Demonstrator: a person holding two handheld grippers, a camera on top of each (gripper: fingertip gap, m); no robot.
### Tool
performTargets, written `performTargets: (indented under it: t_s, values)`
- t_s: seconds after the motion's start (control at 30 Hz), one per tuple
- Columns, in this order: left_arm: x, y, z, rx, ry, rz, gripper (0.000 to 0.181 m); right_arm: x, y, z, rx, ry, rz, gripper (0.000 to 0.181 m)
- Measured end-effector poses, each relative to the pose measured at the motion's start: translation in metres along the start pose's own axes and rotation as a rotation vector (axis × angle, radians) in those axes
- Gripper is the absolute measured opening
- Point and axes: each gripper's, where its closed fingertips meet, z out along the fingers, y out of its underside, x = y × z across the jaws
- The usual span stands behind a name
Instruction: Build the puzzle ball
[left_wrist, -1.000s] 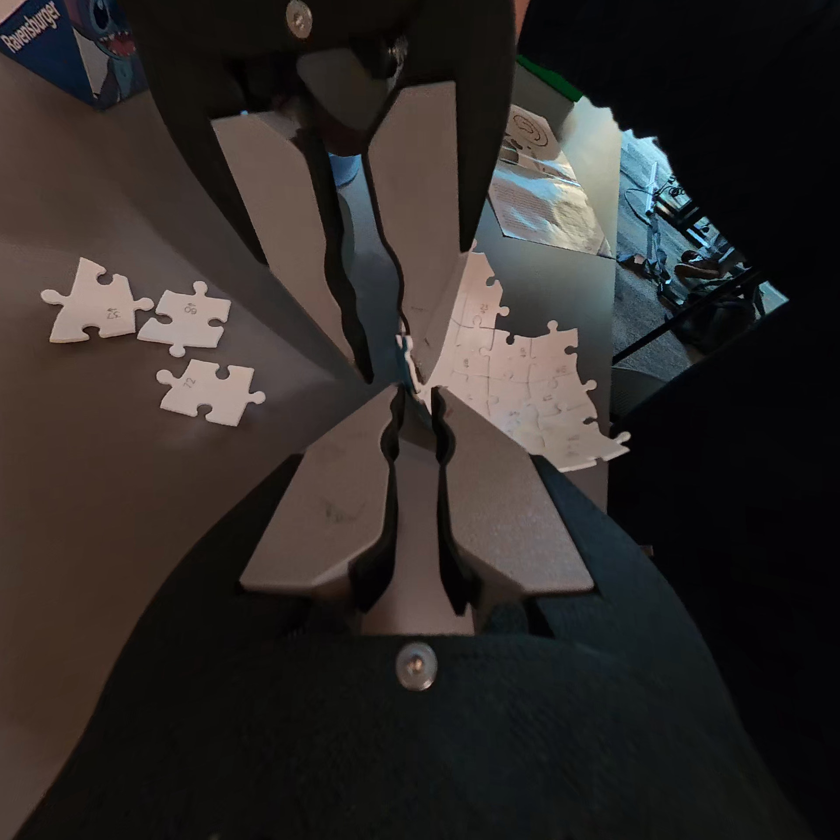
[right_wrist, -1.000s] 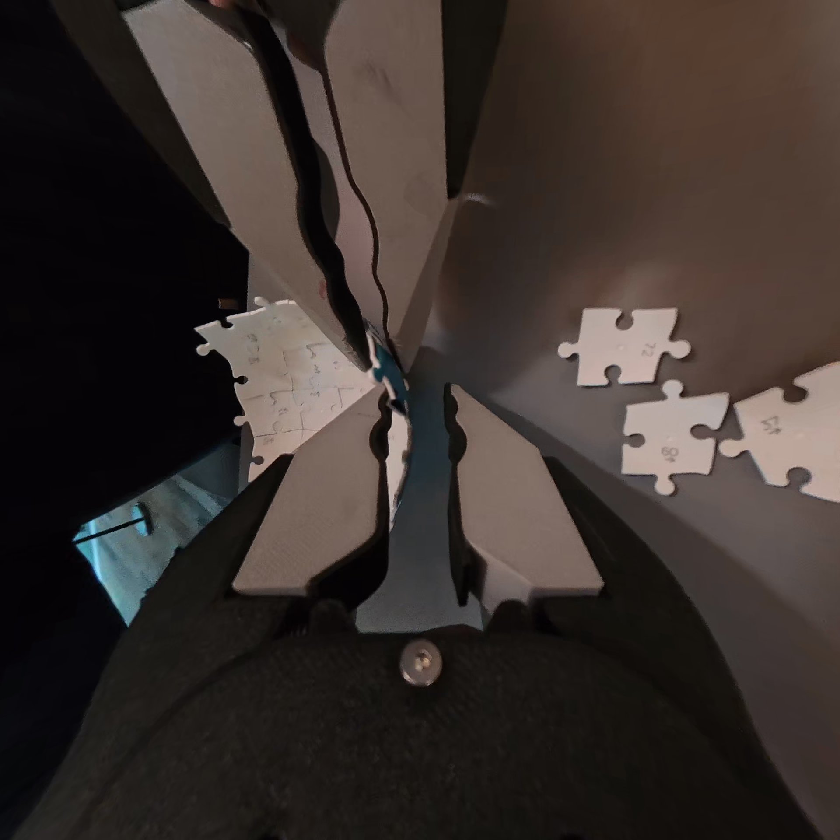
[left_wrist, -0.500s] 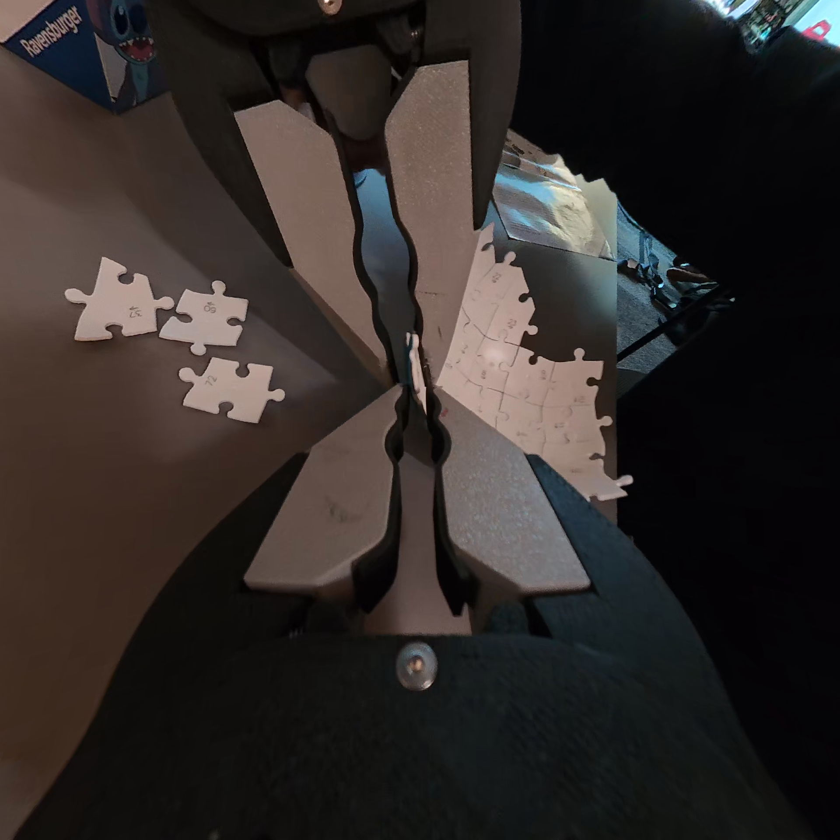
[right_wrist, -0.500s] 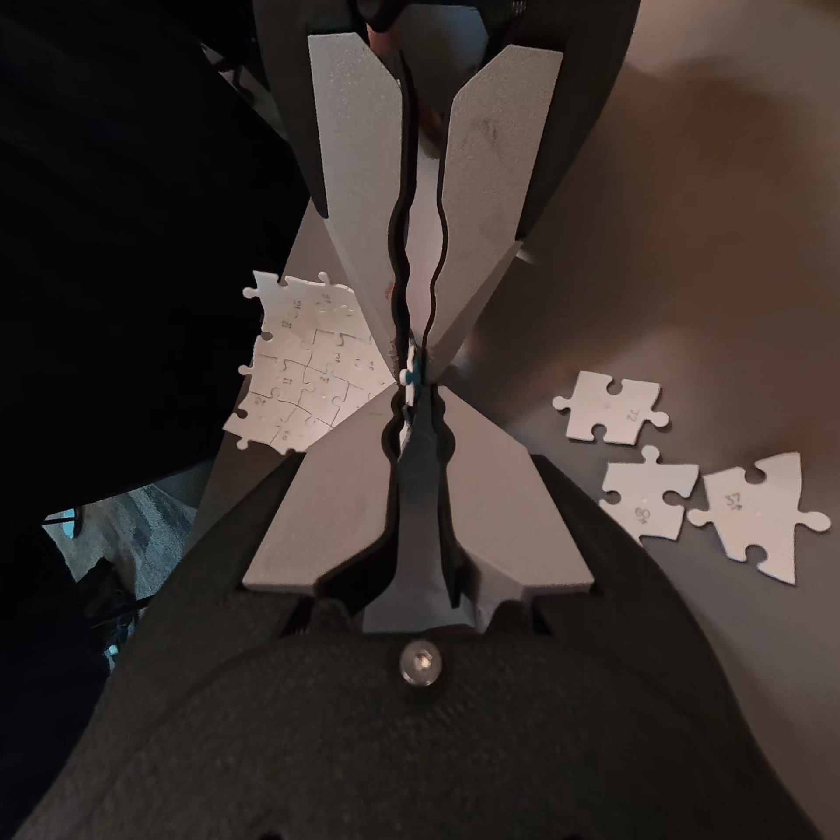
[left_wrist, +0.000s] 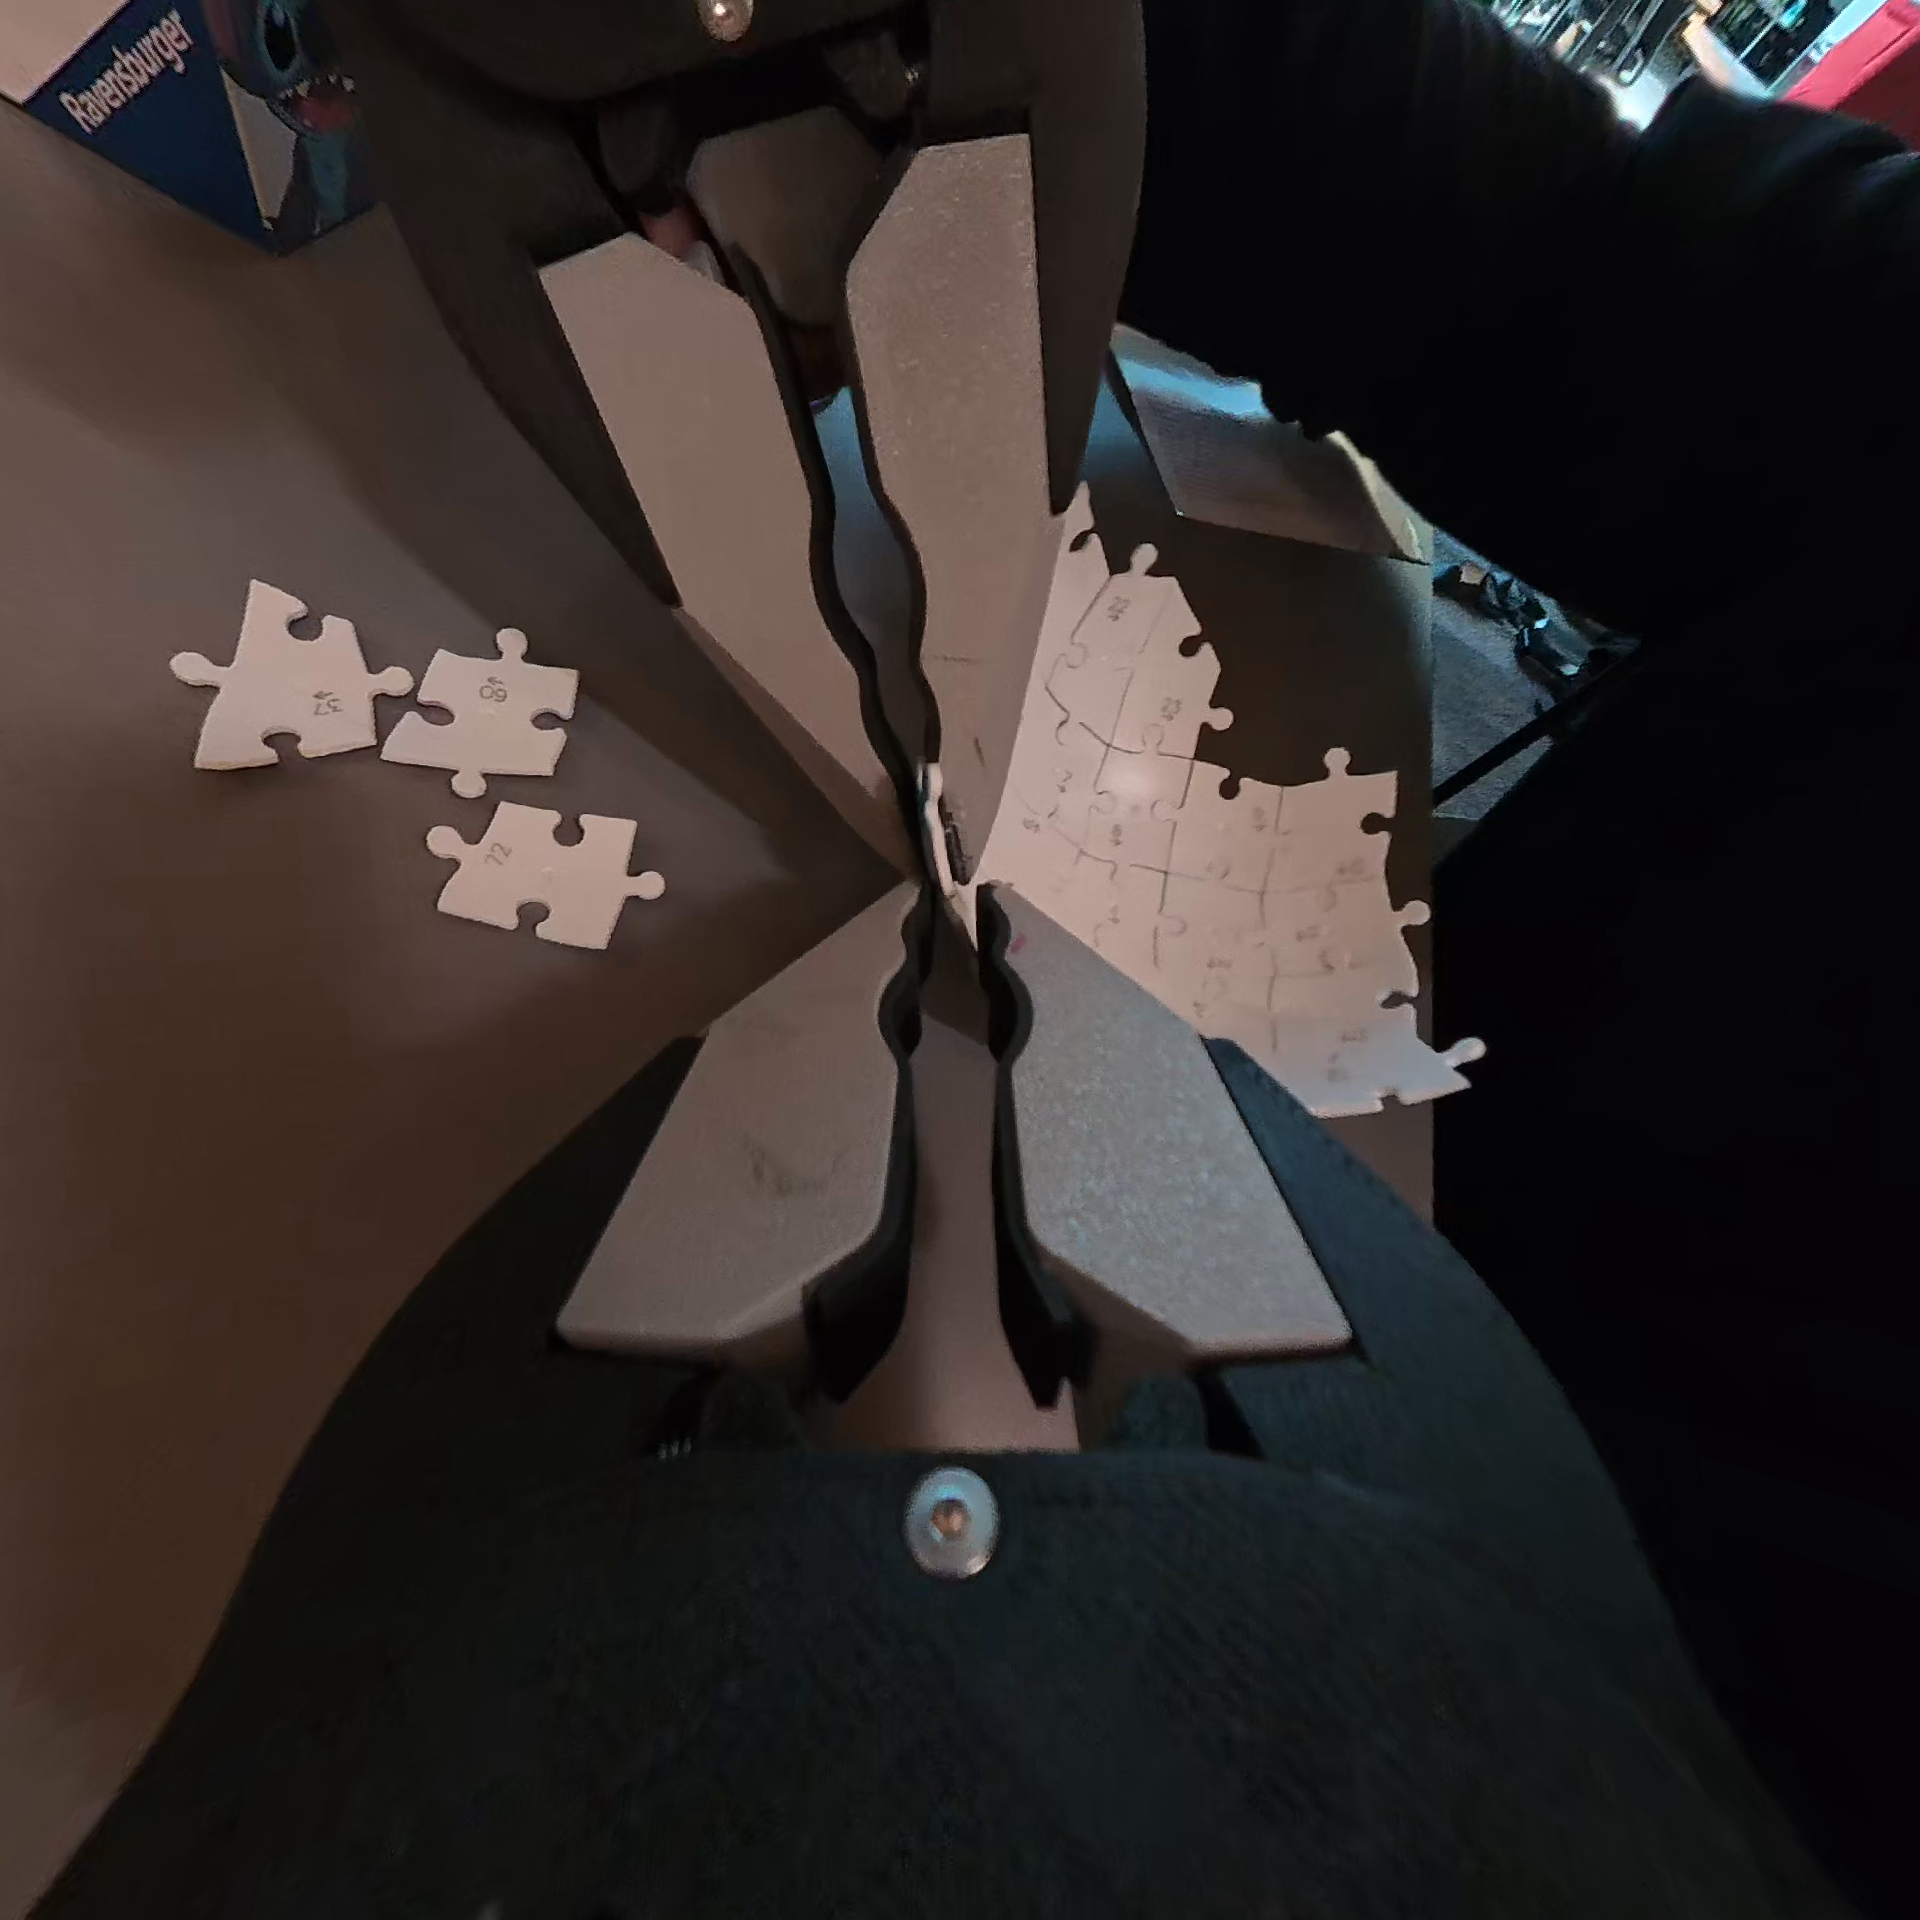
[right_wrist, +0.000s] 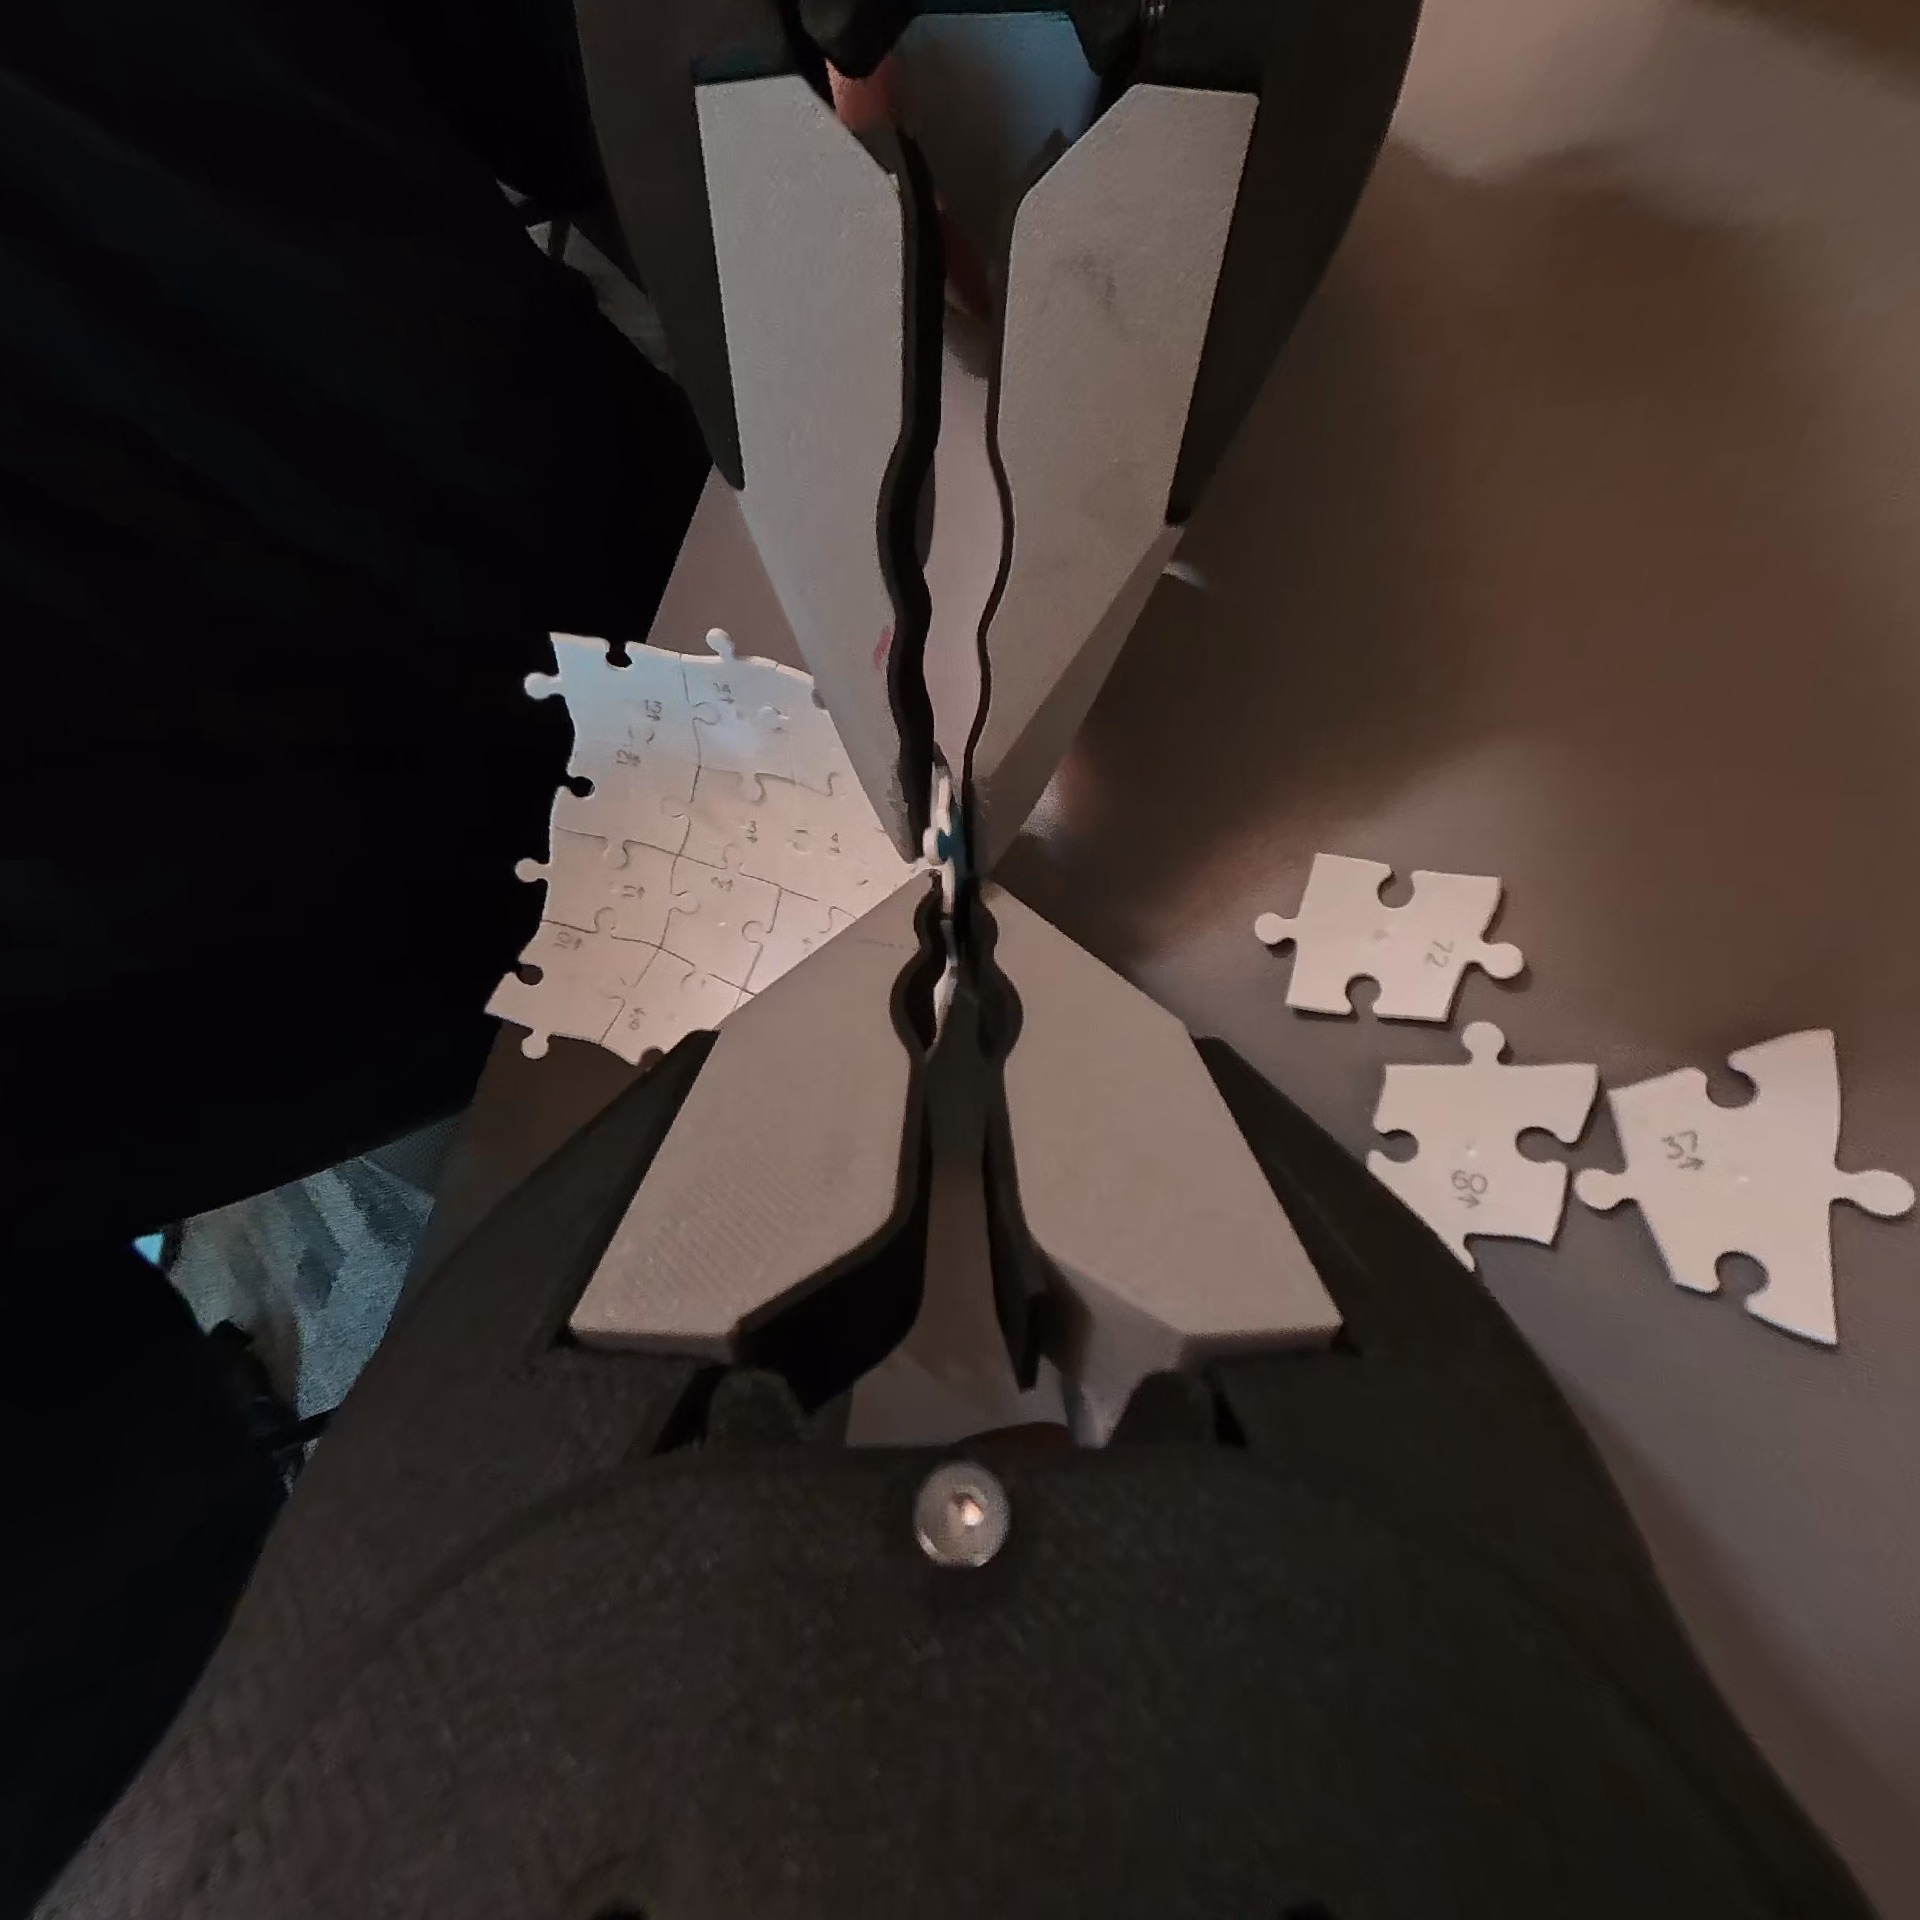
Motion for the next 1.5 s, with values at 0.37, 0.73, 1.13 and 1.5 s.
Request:
performTargets:
  t_s: [0.37,0.73,1.13,1.5]
  values:
    - [-0.003,-0.005,-0.005,0.037,-0.015,-0.004,0.005,0.003,-0.001,-0.003,0.03,0.046,0.016,0.0]
    - [-0.008,-0.003,-0.005,0.026,-0.052,0.001,0.0,0.006,-0.004,-0.006,0.084,0.128,0.021,0.005]
    - [-0.015,0.0,-0.005,0.031,-0.075,-0.066,0.001,0.017,-0.006,-0.011,0.051,0.373,-0.026,0.005]
    - [-0.016,0.003,-0.004,0.017,-0.08,-0.064,0.001,0.018,-0.007,-0.008,0.07,0.354,-0.015,0.003]
